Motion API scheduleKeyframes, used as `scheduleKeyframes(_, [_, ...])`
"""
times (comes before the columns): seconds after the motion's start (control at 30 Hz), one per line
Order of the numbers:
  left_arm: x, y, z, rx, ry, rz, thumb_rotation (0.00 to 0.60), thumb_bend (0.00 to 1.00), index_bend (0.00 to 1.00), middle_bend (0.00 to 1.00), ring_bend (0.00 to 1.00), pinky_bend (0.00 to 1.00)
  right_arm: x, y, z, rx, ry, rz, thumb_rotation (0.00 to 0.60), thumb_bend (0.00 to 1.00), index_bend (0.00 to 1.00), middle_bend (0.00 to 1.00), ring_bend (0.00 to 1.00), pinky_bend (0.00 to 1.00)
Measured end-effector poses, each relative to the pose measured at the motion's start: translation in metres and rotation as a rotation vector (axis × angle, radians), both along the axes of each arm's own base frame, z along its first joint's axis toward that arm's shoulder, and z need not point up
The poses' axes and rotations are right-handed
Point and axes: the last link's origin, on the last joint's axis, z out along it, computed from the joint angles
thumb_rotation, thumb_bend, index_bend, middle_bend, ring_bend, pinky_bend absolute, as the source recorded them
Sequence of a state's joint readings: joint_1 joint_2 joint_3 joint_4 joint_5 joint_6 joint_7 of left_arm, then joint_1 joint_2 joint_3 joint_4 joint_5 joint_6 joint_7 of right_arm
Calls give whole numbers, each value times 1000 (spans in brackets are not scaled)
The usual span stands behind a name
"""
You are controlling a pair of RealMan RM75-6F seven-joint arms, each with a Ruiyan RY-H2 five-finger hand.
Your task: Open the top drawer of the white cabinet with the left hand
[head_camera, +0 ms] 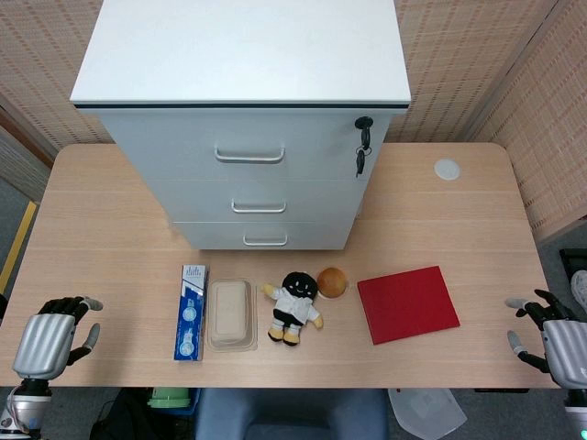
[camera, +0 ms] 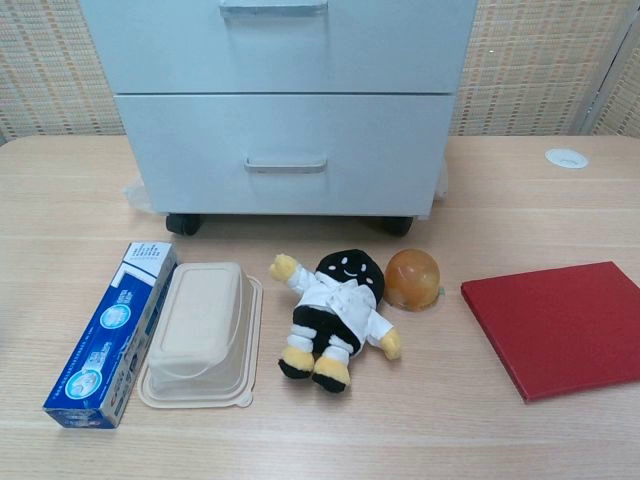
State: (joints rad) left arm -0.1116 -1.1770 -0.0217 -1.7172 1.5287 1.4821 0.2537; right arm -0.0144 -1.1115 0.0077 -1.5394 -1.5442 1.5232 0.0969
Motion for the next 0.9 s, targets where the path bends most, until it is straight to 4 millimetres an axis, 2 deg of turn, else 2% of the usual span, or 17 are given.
scheduleKeyframes(0.5, [6,8,4,22,-46,-45,600,409,397,394,358,356,-1,-5,0,-6,-3,4,600,322,318,421,347,331])
scheduleKeyframes(0.67, [20,21,10,47,-84,-121,600,410,404,442,407,474,0,-7,-2,0,-5,8,600,322,318,421,347,333])
scheduleKeyframes(0.9, [45,49,16,94,-105,-270,600,409,428,622,559,770,0,-10,-4,8,-6,10,600,322,318,421,347,333])
